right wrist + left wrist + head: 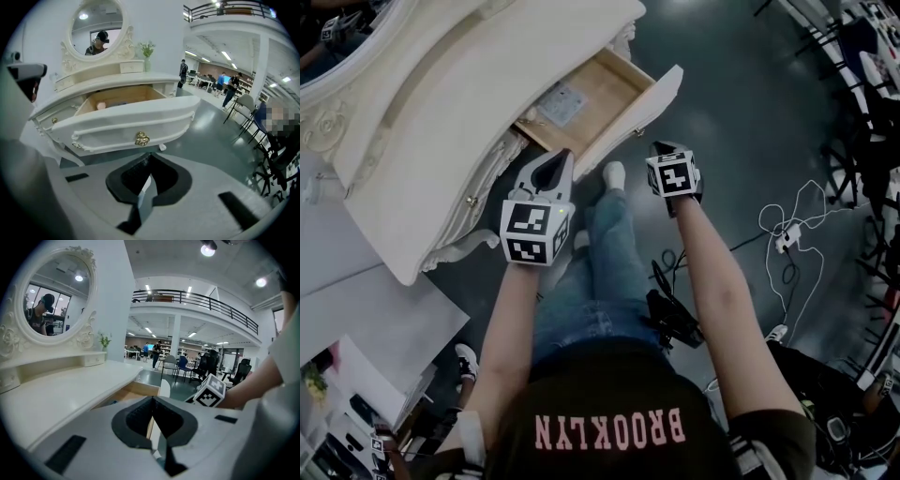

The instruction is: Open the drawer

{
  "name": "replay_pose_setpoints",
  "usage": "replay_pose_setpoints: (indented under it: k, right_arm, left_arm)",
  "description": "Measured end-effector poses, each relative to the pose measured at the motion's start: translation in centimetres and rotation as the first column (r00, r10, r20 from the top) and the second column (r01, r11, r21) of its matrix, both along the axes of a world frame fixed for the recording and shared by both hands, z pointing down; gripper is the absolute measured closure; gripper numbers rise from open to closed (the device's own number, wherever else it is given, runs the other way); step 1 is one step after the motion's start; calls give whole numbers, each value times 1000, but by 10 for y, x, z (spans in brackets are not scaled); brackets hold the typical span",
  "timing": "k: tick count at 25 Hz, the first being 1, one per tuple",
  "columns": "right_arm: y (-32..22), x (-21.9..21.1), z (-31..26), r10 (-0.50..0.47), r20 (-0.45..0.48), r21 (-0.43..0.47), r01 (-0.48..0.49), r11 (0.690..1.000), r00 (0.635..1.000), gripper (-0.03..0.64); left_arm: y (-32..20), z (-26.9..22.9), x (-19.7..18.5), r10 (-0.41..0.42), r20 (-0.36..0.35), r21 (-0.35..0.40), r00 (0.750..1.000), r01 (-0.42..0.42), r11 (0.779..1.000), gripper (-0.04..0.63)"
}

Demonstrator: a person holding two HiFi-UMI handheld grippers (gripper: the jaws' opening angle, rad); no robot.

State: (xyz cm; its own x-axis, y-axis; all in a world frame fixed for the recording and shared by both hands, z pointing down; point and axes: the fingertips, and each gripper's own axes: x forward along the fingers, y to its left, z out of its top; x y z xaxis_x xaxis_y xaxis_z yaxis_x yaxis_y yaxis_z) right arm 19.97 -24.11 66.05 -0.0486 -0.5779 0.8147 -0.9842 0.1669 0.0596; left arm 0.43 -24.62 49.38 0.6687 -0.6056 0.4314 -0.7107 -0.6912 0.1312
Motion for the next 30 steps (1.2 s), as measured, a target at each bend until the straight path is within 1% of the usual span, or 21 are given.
replay_pose_setpoints:
  k: [3,6,10,13,16,19,23,27,30]
  right_arm:
    - [10,1,-25,31,23,54,-32,998,999,618]
    - [17,-6,-54,35,43,111,-39,993,998,618]
    - [21,-18,-94,7,57,187,-18,982,998,618]
    - [18,-28,-125,-32,59,248,17,969,998,618]
    - [16,-38,-152,-60,75,308,34,951,995,618]
    - [12,-51,-177,-84,97,374,41,927,992,618]
    - [20,-74,-209,-143,92,442,88,892,985,618]
    - [46,-85,-236,-172,107,495,97,863,979,618]
    - [72,-88,-258,-169,104,530,89,843,980,618]
  left_arm:
    - [6,-1,-8,-6,-12,-9,1000,6,1000,591]
    - [9,-2,-15,-8,-22,-22,1000,7,1000,591]
    - [10,-12,-19,12,-61,-26,998,-14,1000,591]
    - [6,-20,-20,6,-80,-16,997,-7,1000,591]
    - [3,-29,-21,-6,-105,-5,994,6,1000,591]
    - [3,-37,-22,-13,-114,17,993,15,1000,591]
    - [10,-48,-23,-27,-121,38,992,32,999,591]
    - [28,-63,-23,-66,-137,62,988,76,995,591]
    - [50,-78,-21,-71,-139,100,988,86,991,591]
